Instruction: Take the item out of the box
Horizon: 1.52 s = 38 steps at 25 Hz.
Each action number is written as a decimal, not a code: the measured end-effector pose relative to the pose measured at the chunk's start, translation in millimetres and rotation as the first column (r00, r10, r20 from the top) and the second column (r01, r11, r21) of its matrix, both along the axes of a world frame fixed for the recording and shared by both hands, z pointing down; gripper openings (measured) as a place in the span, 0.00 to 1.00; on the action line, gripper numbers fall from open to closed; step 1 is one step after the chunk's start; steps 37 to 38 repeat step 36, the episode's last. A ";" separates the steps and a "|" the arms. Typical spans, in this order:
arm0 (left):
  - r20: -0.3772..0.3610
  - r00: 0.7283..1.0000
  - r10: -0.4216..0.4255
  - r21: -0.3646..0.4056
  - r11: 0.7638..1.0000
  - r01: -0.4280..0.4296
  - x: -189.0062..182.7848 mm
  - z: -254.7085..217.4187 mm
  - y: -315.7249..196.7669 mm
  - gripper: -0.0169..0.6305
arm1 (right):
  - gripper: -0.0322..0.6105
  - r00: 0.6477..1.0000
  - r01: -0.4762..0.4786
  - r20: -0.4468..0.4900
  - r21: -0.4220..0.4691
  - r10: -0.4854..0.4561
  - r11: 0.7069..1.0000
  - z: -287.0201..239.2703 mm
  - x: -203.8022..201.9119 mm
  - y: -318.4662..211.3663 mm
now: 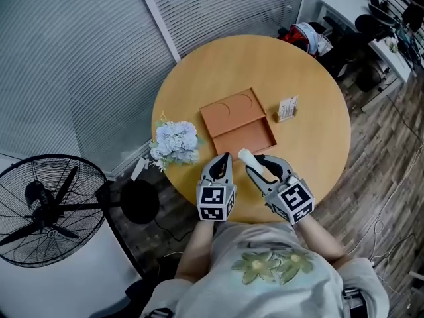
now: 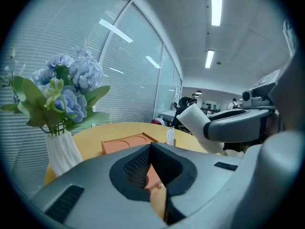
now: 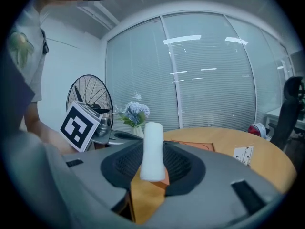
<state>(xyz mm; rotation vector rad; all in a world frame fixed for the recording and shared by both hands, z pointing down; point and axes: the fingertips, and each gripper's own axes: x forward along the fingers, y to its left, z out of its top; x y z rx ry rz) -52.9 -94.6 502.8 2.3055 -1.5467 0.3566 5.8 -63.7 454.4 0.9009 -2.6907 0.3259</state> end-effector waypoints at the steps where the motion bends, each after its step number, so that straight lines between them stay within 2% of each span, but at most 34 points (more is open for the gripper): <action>1: -0.001 1.000 0.001 0.001 1.000 -0.001 0.2 0.1 1.2 0.03 | 0.26 1.000 -0.005 0.005 -0.001 0.005 1.000 0.3 1.6 1.8; 9: -0.002 1.000 0.002 0.007 1.000 -0.002 0.5 -4.0 3.7 0.03 | 0.26 0.999 -0.030 0.026 -0.030 0.031 0.999 1.0 10.5 4.1; 38: -0.010 1.000 0.013 0.006 1.000 -0.013 3.7 -2.1 2.2 0.03 | 0.25 0.998 -0.055 0.000 -0.014 0.055 0.998 2.4 15.3 -2.8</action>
